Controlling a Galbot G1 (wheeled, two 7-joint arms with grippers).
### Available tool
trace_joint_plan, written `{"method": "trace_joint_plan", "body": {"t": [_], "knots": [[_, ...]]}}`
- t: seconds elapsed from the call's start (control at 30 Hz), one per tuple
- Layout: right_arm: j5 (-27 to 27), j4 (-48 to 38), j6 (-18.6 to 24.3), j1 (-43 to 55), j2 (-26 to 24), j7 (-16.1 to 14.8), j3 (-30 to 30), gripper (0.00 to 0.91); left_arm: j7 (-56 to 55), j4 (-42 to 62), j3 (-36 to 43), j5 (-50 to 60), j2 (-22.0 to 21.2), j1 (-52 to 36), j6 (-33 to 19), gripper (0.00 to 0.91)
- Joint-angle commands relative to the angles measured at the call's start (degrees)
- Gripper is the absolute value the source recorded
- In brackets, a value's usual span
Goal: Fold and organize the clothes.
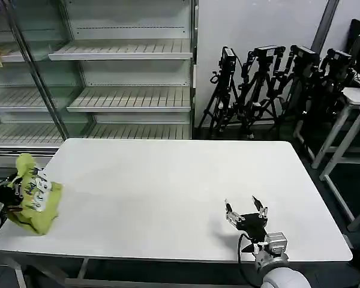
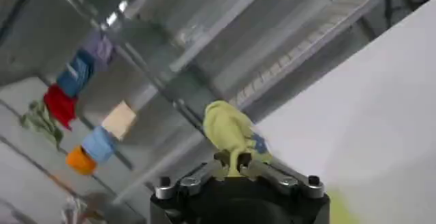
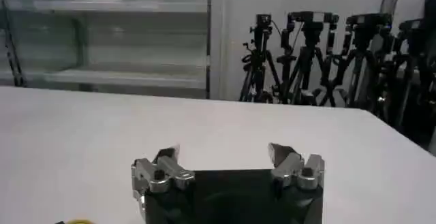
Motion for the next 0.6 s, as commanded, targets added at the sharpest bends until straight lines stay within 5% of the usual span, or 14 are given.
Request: {"method": "trace_joint_plan", "body": {"t": [0.03, 0.23, 0.6], "knots": [[-0.10, 0.34, 0.26, -1.44, -0.20, -0.04, 1.35, 0.907, -17.11, -11.36, 44.43, 15.07, -14.00, -0.21, 1.06, 0.020], [-0.23, 0.50, 0.29, -1.84, -0.21, -0.10, 1.98, 0.907, -22.10, -5.50, 62.42, 18.10, -24.96, -8.08, -5.81, 0.020], [-0.28, 0.79, 0.29, -1.05, -0.85, -0.29, 3.74, 0.907, -27.50, 2.49, 68.33, 9.87, -33.62, -24.87, -0.21, 0.020]]}}
